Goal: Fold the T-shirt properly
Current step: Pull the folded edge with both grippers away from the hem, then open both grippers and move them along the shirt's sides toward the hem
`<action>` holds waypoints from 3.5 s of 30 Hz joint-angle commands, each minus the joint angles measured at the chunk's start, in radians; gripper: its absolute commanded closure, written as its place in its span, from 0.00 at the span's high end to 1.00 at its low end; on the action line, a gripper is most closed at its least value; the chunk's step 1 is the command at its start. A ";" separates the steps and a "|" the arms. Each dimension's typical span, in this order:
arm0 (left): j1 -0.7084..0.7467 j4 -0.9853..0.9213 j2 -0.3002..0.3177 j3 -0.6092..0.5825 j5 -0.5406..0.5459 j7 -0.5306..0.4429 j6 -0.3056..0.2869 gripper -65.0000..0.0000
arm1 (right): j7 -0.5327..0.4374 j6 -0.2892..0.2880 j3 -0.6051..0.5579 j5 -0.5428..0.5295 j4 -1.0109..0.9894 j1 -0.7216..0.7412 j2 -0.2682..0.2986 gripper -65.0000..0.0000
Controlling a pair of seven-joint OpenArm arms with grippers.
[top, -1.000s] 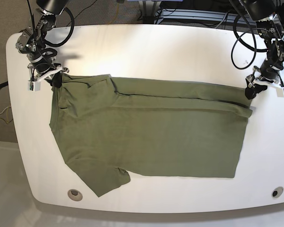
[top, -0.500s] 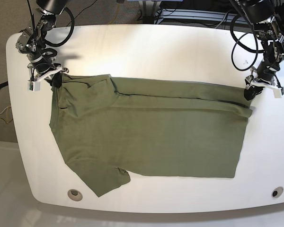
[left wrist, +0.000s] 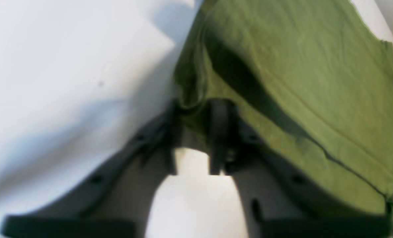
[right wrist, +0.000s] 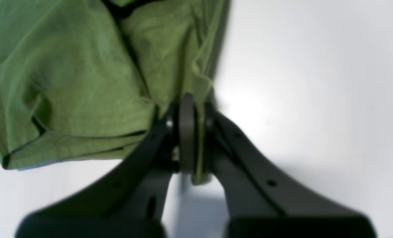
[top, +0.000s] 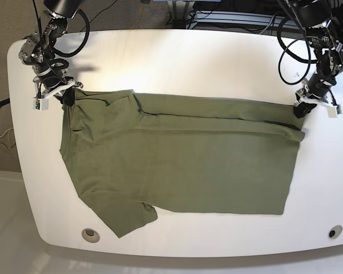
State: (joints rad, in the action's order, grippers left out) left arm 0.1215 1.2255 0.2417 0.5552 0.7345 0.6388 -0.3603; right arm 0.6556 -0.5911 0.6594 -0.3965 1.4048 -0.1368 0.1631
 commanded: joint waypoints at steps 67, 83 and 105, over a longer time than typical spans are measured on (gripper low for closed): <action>0.519 0.335 0.055 0.042 0.042 0.023 -0.040 0.00 | 0.011 -0.027 0.022 -0.063 0.338 -0.520 -0.003 0.00; 0.522 0.334 0.056 0.040 0.039 0.016 -0.037 0.00 | 0.002 -0.030 0.020 -0.058 0.335 -0.509 0.002 0.00; 0.510 0.388 0.066 0.063 0.020 0.103 -0.036 0.41 | -0.008 -0.040 0.043 -0.070 0.387 -0.516 0.002 0.38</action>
State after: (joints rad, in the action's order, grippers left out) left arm 0.6338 1.6096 0.2916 0.6140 0.7681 0.7330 -0.4015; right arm 0.6647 -0.6289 0.6891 -0.4572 1.7710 -0.6540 0.1524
